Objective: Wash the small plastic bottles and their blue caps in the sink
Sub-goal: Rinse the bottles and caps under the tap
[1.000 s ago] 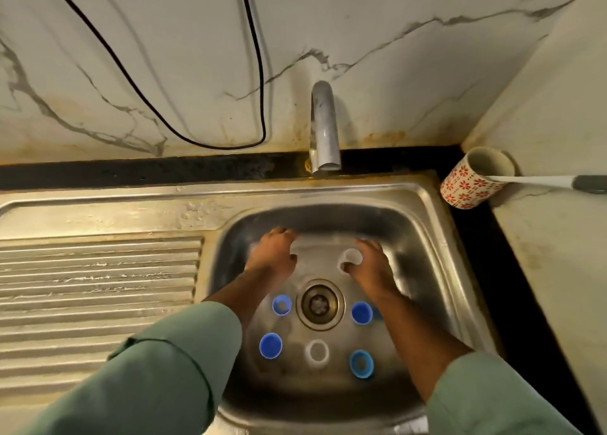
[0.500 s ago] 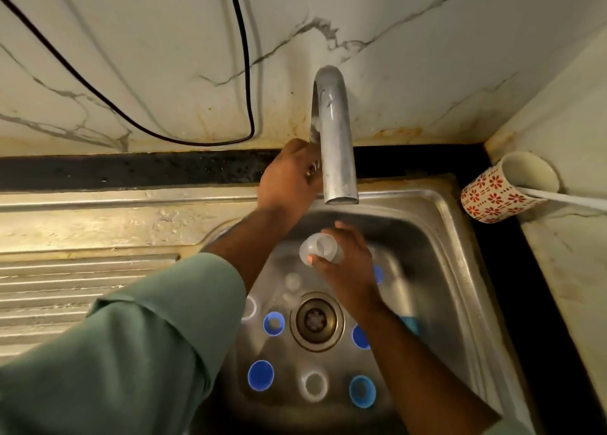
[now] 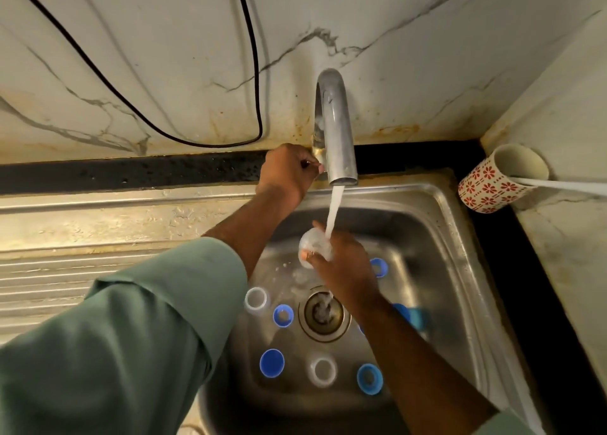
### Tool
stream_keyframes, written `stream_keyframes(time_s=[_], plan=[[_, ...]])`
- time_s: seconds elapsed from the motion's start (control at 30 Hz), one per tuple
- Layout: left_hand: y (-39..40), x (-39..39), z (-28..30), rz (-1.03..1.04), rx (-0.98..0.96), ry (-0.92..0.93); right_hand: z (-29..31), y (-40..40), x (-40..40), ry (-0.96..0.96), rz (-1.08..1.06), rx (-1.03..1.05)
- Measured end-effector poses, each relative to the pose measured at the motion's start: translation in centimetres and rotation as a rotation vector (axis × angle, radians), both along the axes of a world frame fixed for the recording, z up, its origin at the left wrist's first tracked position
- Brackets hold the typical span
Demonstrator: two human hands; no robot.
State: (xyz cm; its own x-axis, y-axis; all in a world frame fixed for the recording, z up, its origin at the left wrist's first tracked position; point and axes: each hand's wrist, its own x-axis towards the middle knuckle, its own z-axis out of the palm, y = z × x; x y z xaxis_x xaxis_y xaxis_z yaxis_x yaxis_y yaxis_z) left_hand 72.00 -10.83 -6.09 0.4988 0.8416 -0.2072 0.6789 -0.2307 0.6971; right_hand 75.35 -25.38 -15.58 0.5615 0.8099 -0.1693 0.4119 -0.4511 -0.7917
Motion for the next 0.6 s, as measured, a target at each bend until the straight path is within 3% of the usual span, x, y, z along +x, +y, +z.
stream_keyframes(time_s=[0.33, 0.6], plan=[[0.7, 1.1, 0.3, -0.034, 0.027, 0.093, -1.0, -0.6, -0.2, -0.064, -0.001, -0.136], [1.2, 1.9, 0.3, 0.002, 0.018, 0.113, -2.0, -1.0, -0.7, -0.013, -0.07, -0.075]])
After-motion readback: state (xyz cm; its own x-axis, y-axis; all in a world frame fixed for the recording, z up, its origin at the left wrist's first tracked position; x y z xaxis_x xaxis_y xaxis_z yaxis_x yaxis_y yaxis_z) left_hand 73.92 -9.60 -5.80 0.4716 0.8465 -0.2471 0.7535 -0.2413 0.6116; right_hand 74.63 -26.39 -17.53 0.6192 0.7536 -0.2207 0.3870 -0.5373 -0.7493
